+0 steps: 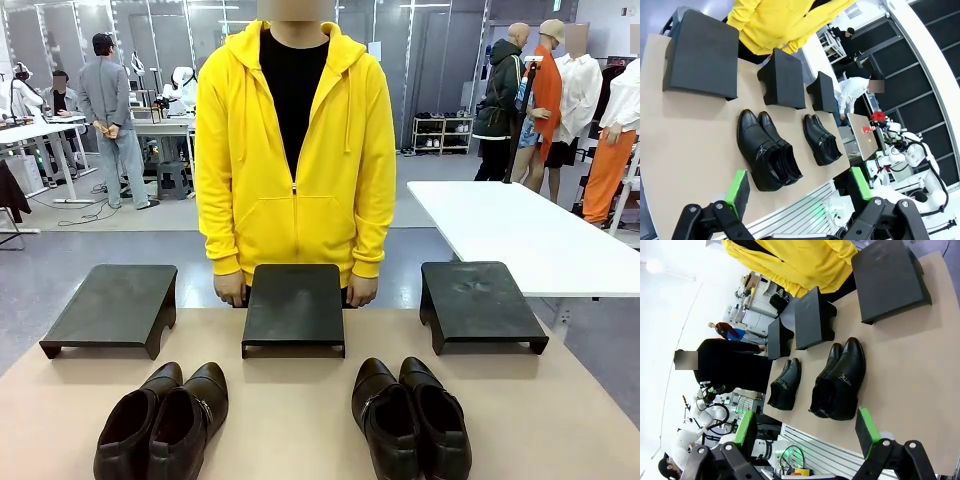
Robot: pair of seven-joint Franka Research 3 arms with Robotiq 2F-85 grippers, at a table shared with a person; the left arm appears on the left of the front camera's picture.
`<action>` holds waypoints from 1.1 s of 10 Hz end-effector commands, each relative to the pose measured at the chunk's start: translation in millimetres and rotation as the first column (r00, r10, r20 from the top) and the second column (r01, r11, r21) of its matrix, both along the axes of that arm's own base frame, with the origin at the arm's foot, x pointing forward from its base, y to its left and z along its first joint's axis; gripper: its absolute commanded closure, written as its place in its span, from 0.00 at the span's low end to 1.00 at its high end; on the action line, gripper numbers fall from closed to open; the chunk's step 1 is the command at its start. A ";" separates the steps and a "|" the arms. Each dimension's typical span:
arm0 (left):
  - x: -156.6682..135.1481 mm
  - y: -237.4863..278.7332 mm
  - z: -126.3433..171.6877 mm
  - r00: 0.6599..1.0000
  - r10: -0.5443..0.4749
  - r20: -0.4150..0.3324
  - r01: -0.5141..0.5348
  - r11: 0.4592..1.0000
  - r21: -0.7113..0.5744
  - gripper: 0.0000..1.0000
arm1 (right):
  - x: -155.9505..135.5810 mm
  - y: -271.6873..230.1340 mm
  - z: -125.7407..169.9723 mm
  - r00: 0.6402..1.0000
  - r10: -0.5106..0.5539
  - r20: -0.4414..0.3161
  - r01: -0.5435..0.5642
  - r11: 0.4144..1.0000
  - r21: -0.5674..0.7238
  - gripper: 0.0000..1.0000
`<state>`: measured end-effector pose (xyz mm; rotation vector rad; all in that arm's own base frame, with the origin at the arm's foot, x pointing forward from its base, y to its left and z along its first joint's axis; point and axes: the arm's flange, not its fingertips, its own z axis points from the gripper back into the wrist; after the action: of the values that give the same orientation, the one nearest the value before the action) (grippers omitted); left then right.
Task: Place the shoes on the stand as instructed by the person.
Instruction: Pick up one pair of Shoes and place it on the Shoes Stand indicated by the person.
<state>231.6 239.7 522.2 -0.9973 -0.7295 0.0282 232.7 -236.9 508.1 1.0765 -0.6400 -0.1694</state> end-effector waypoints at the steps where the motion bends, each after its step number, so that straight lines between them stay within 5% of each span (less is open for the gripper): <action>1: -5.1 -0.4 2.5 1.000 -0.018 0.017 0.018 1.000 -0.007 0.00 | 0.8 -3.9 3.6 1.000 0.004 0.006 -0.004 1.000 0.000 0.00; 11: -5.1 -0.4 2.5 1.000 -0.018 0.017 0.018 1.000 -0.007 0.00 | 0.8 -3.9 3.6 1.000 0.004 0.006 -0.004 1.000 0.000 0.00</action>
<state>227.4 239.7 522.9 -1.0072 -0.7271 0.0257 233.3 -238.2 509.1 1.0747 -0.6397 -0.1695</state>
